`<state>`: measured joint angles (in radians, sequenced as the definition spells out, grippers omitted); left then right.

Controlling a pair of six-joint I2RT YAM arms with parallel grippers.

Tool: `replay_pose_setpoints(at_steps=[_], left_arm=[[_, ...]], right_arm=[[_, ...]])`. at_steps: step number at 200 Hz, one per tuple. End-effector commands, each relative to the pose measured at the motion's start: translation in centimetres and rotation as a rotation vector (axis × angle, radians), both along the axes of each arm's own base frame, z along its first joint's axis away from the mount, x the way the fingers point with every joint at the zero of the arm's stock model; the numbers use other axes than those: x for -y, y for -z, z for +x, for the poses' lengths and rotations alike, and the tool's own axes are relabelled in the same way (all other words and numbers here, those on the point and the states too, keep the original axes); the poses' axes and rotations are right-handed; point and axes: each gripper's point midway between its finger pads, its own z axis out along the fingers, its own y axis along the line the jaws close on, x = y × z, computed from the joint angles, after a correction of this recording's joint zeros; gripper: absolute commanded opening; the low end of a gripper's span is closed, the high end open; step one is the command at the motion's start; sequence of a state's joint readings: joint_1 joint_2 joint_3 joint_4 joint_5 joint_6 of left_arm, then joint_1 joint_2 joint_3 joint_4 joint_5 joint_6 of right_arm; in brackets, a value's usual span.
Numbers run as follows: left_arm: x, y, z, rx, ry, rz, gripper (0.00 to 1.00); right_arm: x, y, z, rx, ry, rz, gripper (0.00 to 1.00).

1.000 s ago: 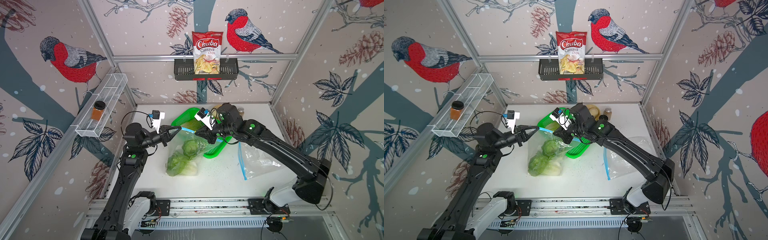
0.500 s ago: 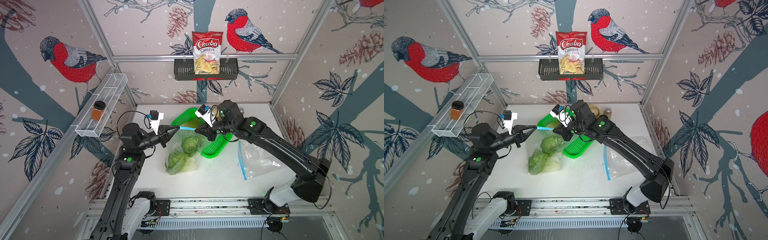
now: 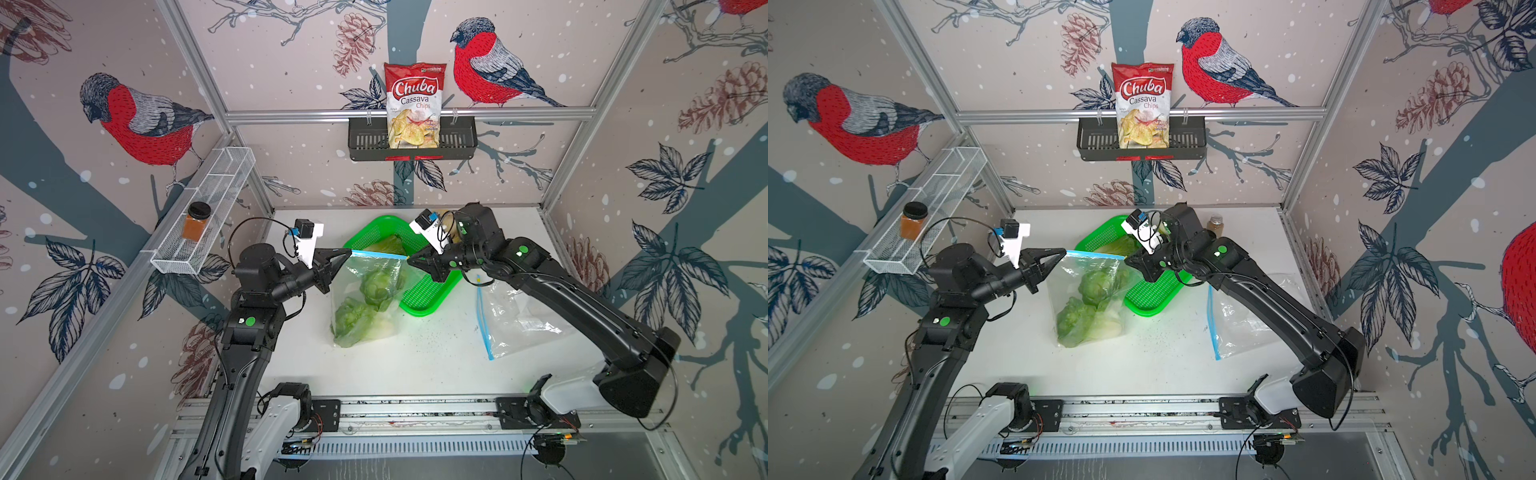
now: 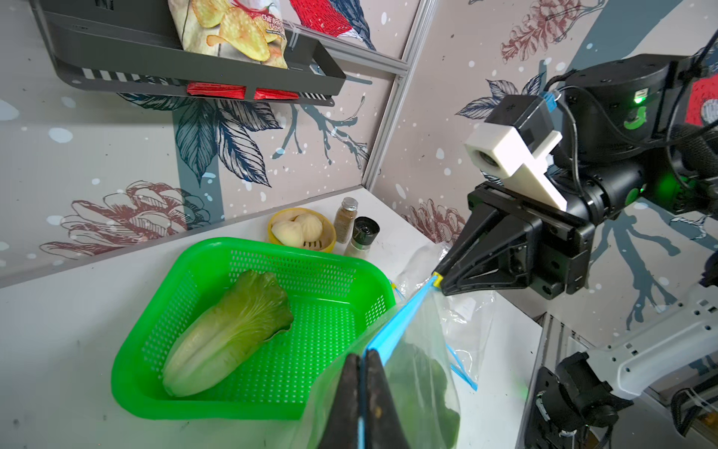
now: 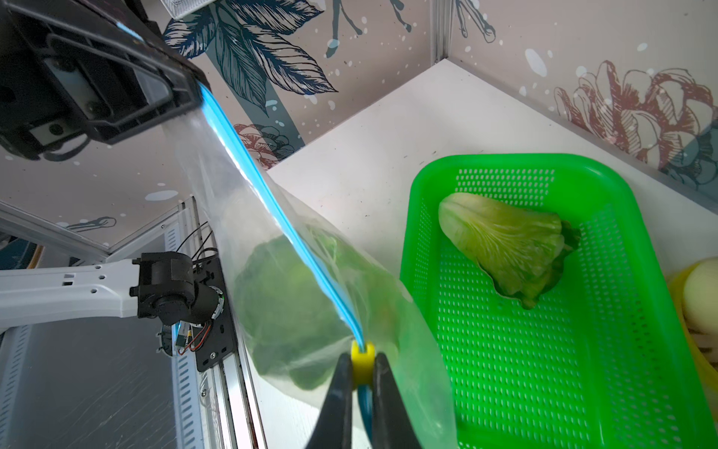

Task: Put the chinese cabbages into a zipper bag and zip it
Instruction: Zip the zipper on the zipper food storage bag.

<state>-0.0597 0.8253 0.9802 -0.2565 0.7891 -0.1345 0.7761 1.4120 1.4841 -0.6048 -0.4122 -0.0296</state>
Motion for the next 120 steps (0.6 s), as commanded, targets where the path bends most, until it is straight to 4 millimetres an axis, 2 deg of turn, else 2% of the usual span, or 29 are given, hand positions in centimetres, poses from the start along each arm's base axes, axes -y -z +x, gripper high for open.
replay_pose_setpoints(at_steps=[1,36,39,59,86,94,111,120], left_arm=[[-1.4,-0.2,1.2,0.035,-0.099,0.042,0.0],[-1.8,-0.2,1.3,0.037,-0.124,0.051,0.0],[-1.9,-1.1,1.3,0.054,-0.128,0.051,0.0],[-2.3,-1.3,1.4,0.056,-0.155,0.056,0.0],[-1.9,-1.8,1.0,0.075,-0.132,0.023,0.0],[-1.7,-1.7,1.0,0.064,-0.119,0.012,0.0],[-1.7,-2.5,1.1,0.086,-0.123,-0.009,0.0],[-2.3,-2.3,1.6,0.077,-0.167,-0.003,0.0]], right_arm=[[2.7,2.1,0.7,-0.03,0.098,-0.092,0.04],[4.5,2.7,0.9,-0.041,0.142,-0.1,0.05],[4.7,2.8,1.0,-0.044,0.147,-0.101,0.05],[5.4,3.4,0.9,-0.049,0.165,-0.116,0.05],[4.5,2.4,1.0,-0.043,0.143,-0.077,0.07],[3.7,1.8,0.8,-0.04,0.121,-0.059,0.1],[1.9,0.1,0.1,-0.005,0.081,-0.018,0.26],[1.2,-0.9,-0.1,0.009,0.071,0.004,0.4]])
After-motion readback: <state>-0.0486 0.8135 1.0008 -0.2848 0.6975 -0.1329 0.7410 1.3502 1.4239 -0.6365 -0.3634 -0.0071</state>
